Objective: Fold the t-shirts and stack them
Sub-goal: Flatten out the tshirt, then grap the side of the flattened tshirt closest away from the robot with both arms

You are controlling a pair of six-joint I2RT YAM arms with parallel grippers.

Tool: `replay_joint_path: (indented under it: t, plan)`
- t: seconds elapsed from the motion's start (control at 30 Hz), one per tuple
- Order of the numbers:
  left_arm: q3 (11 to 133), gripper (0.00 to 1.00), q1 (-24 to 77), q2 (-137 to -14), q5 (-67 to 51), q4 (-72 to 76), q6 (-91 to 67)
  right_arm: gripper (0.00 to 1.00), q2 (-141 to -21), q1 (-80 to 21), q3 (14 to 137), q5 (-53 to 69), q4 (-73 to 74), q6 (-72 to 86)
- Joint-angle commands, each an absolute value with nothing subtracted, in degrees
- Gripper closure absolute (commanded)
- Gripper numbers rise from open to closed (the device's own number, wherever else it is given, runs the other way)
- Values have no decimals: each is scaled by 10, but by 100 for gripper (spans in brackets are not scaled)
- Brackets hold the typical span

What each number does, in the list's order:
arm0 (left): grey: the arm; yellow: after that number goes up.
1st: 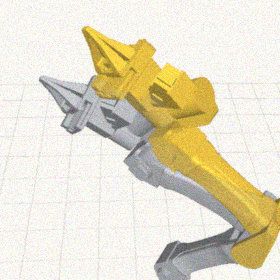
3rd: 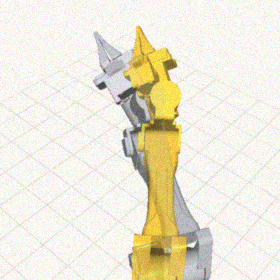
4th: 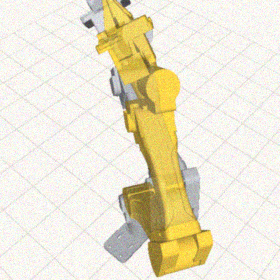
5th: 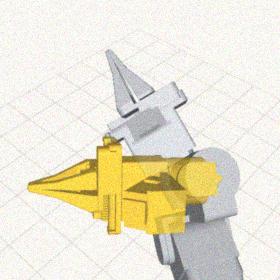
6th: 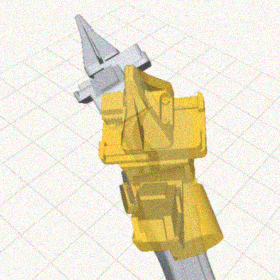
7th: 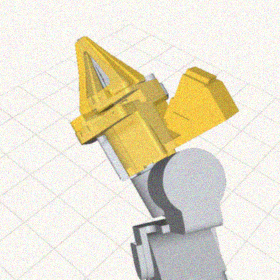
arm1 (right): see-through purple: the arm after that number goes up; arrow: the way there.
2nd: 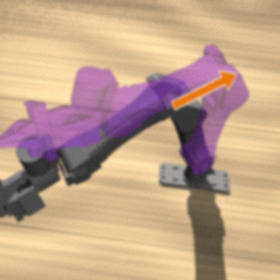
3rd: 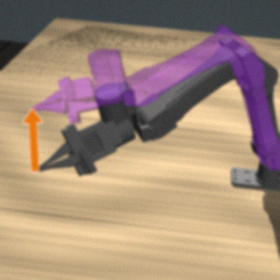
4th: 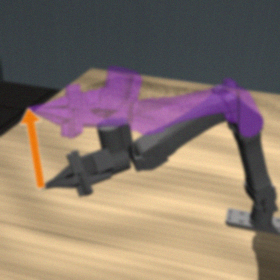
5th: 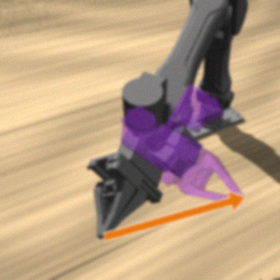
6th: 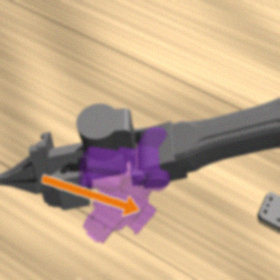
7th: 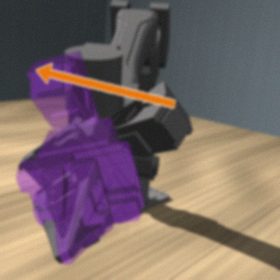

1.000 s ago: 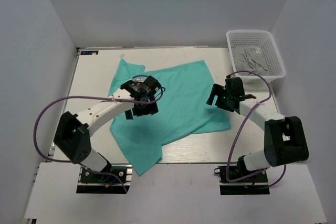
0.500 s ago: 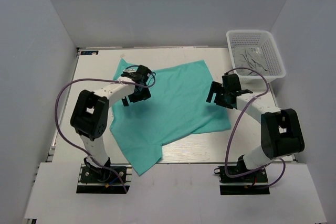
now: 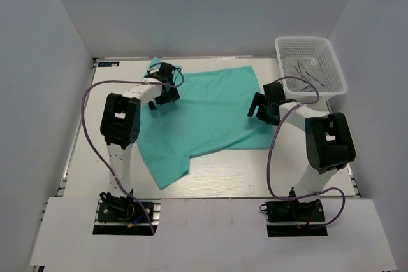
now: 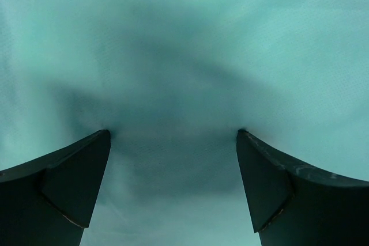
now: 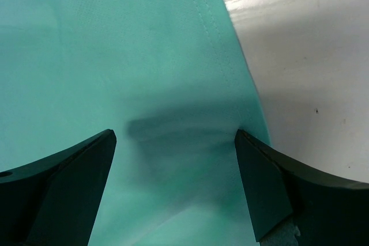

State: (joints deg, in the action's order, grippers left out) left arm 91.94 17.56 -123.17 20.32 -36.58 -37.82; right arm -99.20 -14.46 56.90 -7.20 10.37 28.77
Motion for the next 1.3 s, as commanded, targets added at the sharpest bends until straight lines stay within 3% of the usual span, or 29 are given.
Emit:
replay_joint_path:
  t: [0.0, 0.2, 0.43, 0.6, 0.8, 0.9, 1.03, 1.27]
  plan:
    - [969, 0, 176, -1296, 167, -341, -305, 10, -1034, -143, 571, -106, 133, 344]
    - [1054, 0, 176, -1319, 139, -337, -272, 10, -1029, -145, 619, -108, 143, 307]
    - [1085, 0, 176, -1221, 161, -382, -266, 10, -930, -151, 625, -80, 123, 229]
    - [950, 0, 187, -1081, 166, -429, -334, 10, -833, -156, 557, -75, 122, 249]
    - [605, 0, 198, -836, 58, -405, -416, 10, -699, -149, 432, -55, 113, 279]
    - [536, 0, 198, -758, 92, -489, -456, 10, -669, -152, 403, -46, 118, 294]
    - [412, 0, 203, -611, 20, -515, -475, 10, -625, -150, 365, -70, 101, 318]
    - [324, 0, 208, -644, -53, -451, -486, 10, -609, -149, 345, -100, 114, 329]
